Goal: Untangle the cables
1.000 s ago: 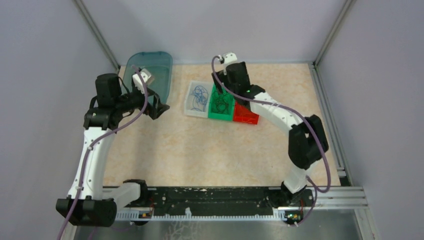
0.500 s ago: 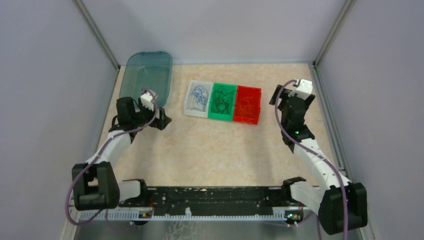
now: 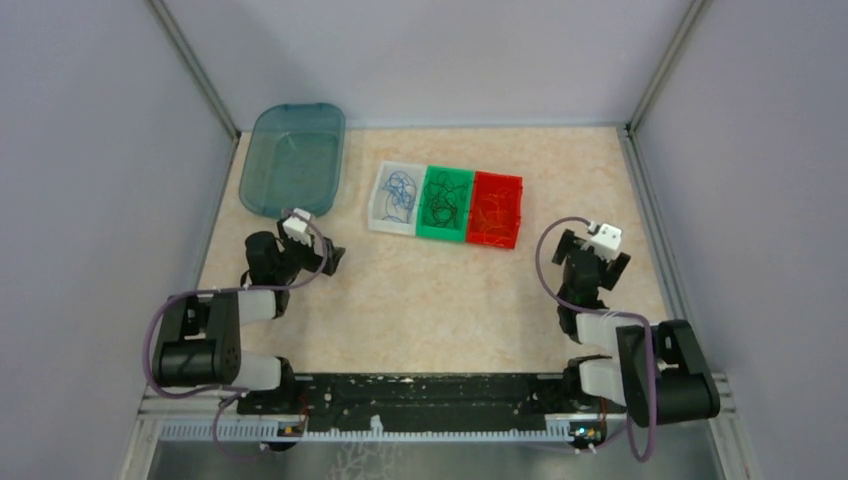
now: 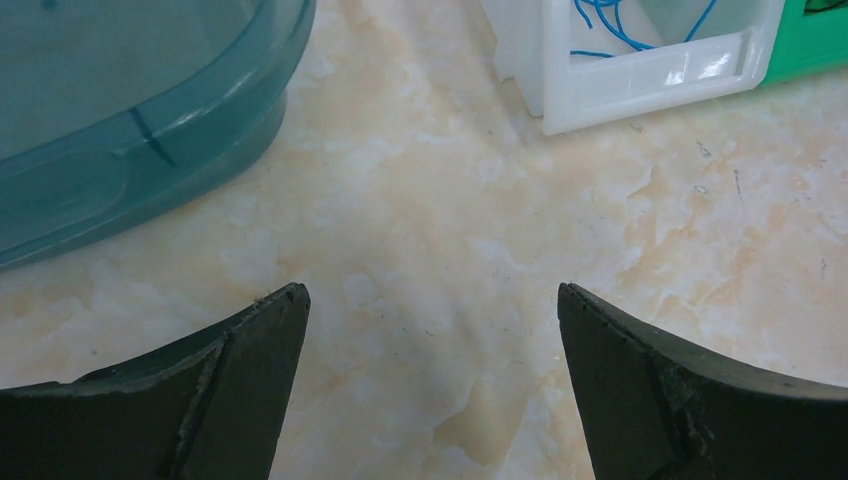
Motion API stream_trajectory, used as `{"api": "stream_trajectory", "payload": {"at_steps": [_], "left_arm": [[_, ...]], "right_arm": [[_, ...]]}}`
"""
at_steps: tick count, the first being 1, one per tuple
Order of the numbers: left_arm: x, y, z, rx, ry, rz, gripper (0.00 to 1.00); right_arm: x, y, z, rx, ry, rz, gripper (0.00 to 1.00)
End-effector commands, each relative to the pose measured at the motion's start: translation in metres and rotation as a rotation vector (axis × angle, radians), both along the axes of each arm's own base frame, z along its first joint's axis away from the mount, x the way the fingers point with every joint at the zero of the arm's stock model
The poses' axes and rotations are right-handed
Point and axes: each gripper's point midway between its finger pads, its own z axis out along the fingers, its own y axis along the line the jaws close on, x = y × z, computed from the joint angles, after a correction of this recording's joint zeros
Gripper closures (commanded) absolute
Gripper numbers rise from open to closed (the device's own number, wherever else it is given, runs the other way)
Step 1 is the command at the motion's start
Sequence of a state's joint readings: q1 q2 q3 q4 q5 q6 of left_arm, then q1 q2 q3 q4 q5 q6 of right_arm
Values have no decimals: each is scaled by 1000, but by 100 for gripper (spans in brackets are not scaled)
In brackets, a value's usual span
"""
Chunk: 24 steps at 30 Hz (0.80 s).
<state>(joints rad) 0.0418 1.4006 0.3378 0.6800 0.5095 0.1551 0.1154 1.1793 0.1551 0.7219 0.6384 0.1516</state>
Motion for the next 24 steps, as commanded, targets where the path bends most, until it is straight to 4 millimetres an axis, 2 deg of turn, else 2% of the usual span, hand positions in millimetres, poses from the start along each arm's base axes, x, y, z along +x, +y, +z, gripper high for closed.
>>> {"api": "stream_trajectory", "payload": {"at_steps": [1,5,7,9,10,11,13,16,24], "left_arm": [[17,12,43,24,-264,69,0],[16,16,40,-3,-273,112,0],[16,21,40,-5,-303,150,0],[13,24,34,-10,-314,172,0],[12,25,37,-11,-356,183,1],[12,26,42,-16,-386,188,1],[16,27,31,-7,-311,201,1],[36,34,21,14,-232,248,0],[33,33,23,24,-257,260,0]], "right_arm": [[25,-1,50,15,-257,0,5],[31,6,46,10,-269,50,7],[40,24,45,-11,-252,171,7],[43,36,38,-33,-235,257,1],[43,41,34,-49,-227,295,1],[46,45,41,-71,-263,321,1],[48,54,41,-80,-246,366,1],[56,43,30,-38,-195,311,1],[56,39,32,-27,-205,302,1]]}}
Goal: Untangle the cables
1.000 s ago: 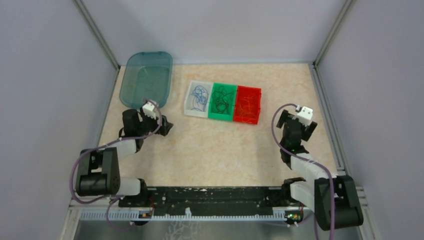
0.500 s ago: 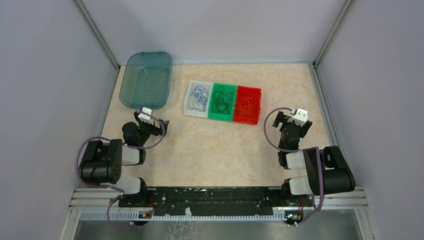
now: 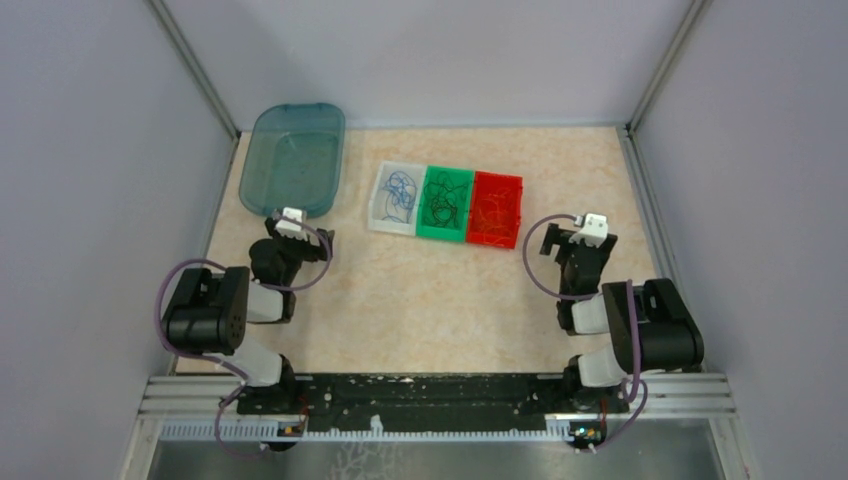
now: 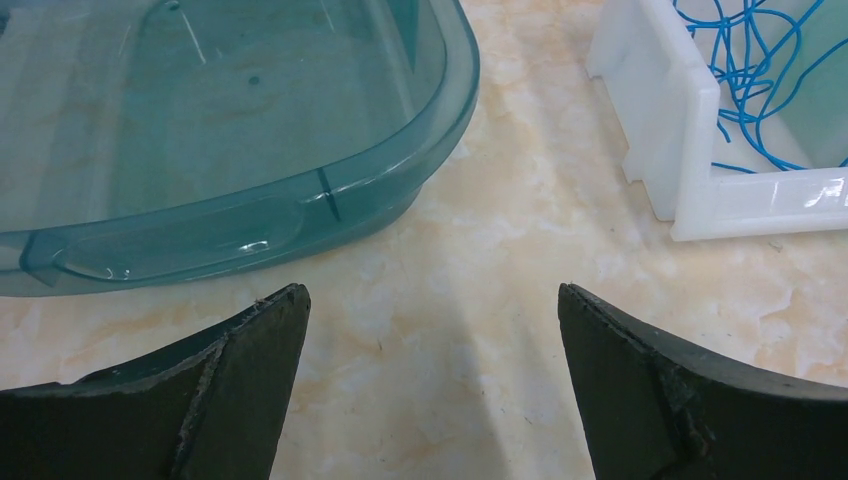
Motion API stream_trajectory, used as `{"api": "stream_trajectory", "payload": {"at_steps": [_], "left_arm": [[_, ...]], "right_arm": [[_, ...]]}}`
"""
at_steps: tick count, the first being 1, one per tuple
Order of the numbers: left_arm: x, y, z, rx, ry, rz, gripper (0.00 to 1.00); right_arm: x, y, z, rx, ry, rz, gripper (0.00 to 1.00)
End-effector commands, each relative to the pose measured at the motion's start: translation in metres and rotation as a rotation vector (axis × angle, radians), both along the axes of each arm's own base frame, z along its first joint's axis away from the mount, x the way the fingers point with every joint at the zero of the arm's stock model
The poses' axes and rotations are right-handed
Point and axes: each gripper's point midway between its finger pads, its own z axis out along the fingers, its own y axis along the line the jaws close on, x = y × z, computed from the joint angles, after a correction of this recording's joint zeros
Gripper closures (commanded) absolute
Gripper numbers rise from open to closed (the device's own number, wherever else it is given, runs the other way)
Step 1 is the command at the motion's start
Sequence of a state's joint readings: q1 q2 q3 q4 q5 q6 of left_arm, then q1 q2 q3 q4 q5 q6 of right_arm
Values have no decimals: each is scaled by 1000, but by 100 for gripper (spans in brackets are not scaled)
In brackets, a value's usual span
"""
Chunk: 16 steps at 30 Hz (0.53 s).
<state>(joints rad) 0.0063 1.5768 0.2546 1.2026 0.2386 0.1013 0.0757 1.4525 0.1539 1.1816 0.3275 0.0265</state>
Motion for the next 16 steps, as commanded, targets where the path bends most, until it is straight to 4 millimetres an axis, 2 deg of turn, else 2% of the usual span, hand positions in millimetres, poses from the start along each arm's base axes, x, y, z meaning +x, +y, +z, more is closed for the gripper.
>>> {"api": "stream_trajectory", "payload": {"at_steps": [1,16], "left_arm": [[1,2,4,-1,-17,19,0],[2,3,4,-1,-17,22,1]], "right_arm": [[10,3,21,15,-75,17,1],[10,3,21,14,-76,17,1]]}}
